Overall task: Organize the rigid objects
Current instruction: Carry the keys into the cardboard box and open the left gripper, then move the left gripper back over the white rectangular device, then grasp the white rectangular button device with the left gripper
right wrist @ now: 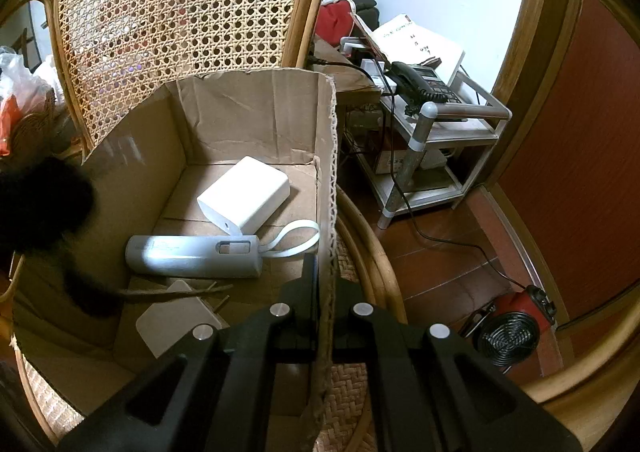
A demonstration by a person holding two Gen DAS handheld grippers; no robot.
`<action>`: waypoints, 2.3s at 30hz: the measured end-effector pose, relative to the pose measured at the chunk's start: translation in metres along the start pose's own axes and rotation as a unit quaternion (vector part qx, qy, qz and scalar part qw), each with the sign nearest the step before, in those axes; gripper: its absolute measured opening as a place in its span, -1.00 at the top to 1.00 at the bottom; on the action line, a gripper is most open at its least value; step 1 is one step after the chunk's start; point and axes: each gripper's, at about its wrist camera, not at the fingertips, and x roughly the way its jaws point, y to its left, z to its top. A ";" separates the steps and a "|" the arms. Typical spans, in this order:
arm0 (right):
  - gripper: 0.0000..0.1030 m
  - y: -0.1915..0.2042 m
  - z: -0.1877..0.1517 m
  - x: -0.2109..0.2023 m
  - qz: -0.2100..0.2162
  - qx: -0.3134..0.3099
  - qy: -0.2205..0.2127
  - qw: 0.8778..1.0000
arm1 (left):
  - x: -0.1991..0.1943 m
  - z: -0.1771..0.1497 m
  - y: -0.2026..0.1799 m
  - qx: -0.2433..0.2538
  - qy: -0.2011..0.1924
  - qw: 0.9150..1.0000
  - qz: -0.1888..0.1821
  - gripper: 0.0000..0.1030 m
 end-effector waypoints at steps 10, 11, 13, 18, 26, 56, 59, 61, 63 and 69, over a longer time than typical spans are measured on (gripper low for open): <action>0.91 -0.001 -0.001 0.000 0.000 -0.002 0.000 1.000 | 0.005 -0.018 0.010 0.002 0.010 1.000 0.023 -0.02; 0.91 -0.001 -0.001 0.000 0.000 -0.003 0.000 1.000 | -0.005 -0.018 0.016 -0.009 -0.002 1.000 0.021 -0.28; 0.91 -0.001 -0.001 0.000 0.000 -0.003 0.000 1.000 | -0.023 -0.015 0.024 -0.021 -0.024 0.999 0.017 -0.35; 0.91 0.000 -0.002 0.000 0.000 -0.003 0.000 1.000 | -0.068 -0.014 0.054 -0.028 -0.064 0.996 0.058 -0.54; 0.91 -0.001 -0.002 -0.001 0.000 -0.003 -0.001 1.000 | -0.082 -0.030 0.133 -0.078 -0.039 0.988 0.131 -0.59; 0.91 -0.001 -0.002 -0.001 0.000 -0.003 0.000 1.000 | 0.021 -0.076 0.122 0.006 0.078 0.981 0.179 -0.68; 0.91 -0.001 -0.002 -0.001 0.000 -0.004 0.000 1.000 | 0.027 -0.067 0.127 0.014 0.077 0.979 0.188 -0.66; 0.91 -0.001 -0.002 -0.001 0.000 -0.003 0.000 1.000 | 0.034 -0.058 0.133 0.019 0.077 0.978 0.191 -0.67; 0.91 -0.001 -0.002 -0.001 0.000 -0.004 0.000 1.000 | 0.042 -0.050 0.140 0.019 0.082 0.978 0.191 -0.70; 0.91 -0.001 -0.002 0.000 0.001 -0.004 0.000 1.000 | 0.067 -0.040 0.157 -0.001 0.101 0.976 0.195 -0.80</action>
